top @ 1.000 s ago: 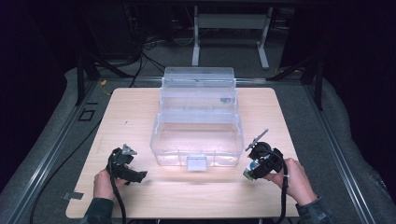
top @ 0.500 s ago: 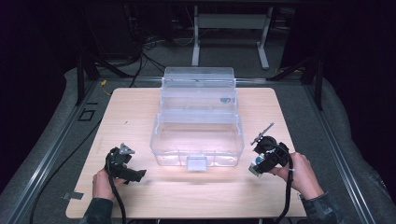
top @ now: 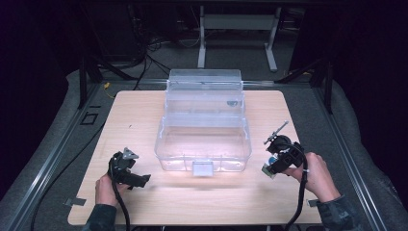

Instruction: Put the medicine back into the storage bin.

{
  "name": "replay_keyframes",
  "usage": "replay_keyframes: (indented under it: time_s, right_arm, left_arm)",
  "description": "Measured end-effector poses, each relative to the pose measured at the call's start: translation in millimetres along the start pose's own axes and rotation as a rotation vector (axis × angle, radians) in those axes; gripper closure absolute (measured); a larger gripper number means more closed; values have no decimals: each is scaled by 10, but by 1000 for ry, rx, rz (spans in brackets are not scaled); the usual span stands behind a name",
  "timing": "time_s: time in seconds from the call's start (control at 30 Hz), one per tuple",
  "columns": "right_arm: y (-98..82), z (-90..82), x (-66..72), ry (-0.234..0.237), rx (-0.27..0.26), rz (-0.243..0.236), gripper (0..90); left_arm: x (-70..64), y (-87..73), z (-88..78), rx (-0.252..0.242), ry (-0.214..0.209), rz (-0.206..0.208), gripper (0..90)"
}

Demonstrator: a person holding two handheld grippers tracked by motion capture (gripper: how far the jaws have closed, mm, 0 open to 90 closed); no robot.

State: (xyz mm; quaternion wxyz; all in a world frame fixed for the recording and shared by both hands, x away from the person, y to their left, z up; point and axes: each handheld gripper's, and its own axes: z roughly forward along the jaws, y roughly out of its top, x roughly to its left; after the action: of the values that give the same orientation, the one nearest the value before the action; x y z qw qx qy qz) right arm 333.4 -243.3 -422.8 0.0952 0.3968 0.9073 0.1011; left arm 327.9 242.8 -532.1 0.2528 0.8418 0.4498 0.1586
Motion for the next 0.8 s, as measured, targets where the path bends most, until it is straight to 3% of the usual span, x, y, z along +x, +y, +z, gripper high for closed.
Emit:
replay_keyframes:
  time_s: [0.07, 0.13, 0.17, 0.27, 0.43, 0.77, 0.8]
  right_arm:
    - [8, -33, -16, -1, 25, -2, 464]
    - [6, -28, -27, -6, 1, 8, 465]
    - [15, -49, -35, -40, 28, -2, 465]
    - [27, -48, -77, -15, 7, 6, 465]
    - [62, -104, -117, -18, -4, 11, 465]
    - [161, -200, -167, -36, 2, -5, 465]
    - [178, -222, -171, -31, 25, -6, 465]
  left_arm:
    - [0, -1, 1, 1, 0, 1, 1]
    - [2, -3, 2, 0, -2, -3, 1]
    - [3, -3, 2, 1, -2, -4, 1]
    - [4, -4, 4, 0, -4, 0, 1]
    - [10, -5, 0, -11, -19, -2, 1]
    - [18, -12, -3, -13, -13, -6, 1]
    - [21, -15, -1, -12, -13, -6, 1]
